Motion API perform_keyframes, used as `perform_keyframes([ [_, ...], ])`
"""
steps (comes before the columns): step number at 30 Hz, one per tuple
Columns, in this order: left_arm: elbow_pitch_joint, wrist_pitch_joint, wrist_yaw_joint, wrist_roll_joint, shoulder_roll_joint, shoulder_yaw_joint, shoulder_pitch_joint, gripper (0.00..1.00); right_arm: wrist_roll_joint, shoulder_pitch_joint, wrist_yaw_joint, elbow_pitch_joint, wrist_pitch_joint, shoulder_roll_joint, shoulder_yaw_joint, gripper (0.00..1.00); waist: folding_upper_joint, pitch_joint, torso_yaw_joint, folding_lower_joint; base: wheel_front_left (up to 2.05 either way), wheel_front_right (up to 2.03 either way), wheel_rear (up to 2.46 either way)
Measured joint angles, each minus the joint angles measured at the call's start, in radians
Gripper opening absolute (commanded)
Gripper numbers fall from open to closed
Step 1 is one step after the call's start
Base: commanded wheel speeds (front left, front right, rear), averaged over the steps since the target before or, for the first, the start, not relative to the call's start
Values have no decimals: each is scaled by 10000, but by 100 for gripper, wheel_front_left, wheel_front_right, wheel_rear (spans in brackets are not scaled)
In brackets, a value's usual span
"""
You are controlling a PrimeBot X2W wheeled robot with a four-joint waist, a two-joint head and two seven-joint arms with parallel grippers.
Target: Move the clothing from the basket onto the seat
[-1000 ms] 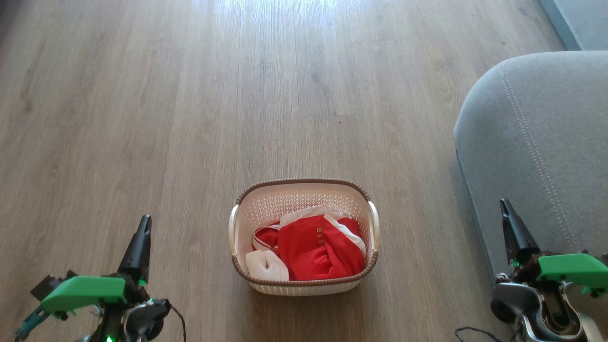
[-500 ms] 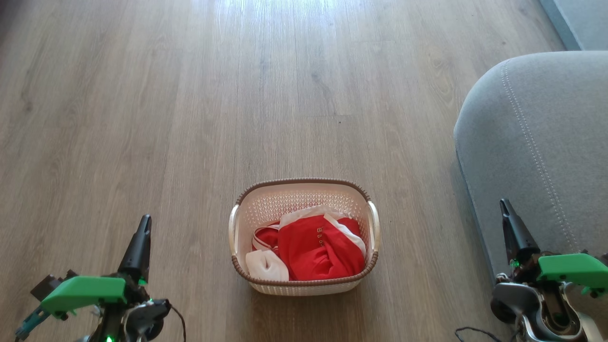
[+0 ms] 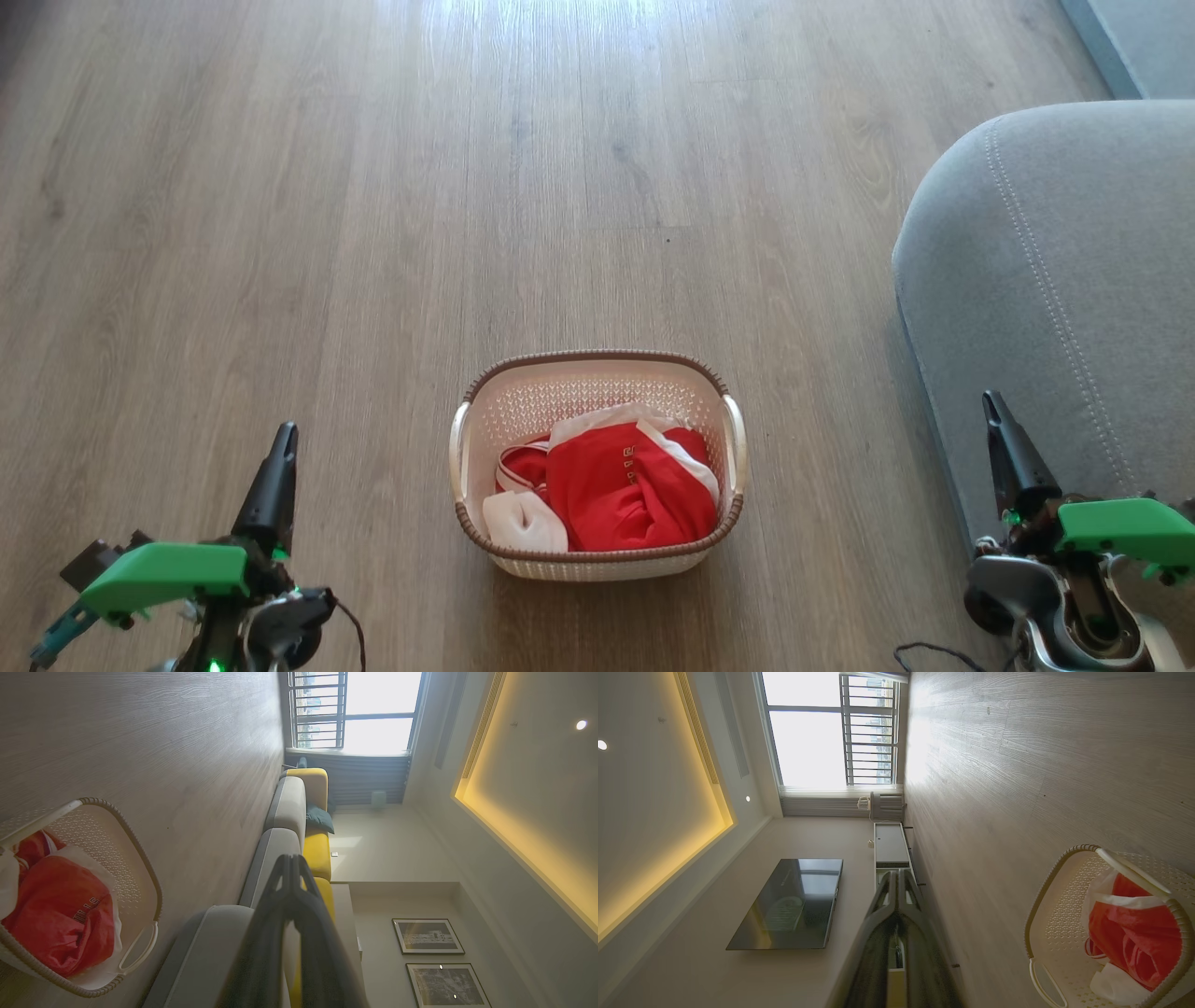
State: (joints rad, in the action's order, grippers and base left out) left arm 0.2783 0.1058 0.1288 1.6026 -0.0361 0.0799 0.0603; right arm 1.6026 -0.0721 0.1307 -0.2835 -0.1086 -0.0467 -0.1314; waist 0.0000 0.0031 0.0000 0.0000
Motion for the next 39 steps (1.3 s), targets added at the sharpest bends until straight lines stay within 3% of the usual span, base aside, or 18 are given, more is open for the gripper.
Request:
perform_keyframes([
  [39,0,0,0,0,0,0,0,0,0,0,0,0,0,0,0,0,0,0,0,0,0,0,0],
])
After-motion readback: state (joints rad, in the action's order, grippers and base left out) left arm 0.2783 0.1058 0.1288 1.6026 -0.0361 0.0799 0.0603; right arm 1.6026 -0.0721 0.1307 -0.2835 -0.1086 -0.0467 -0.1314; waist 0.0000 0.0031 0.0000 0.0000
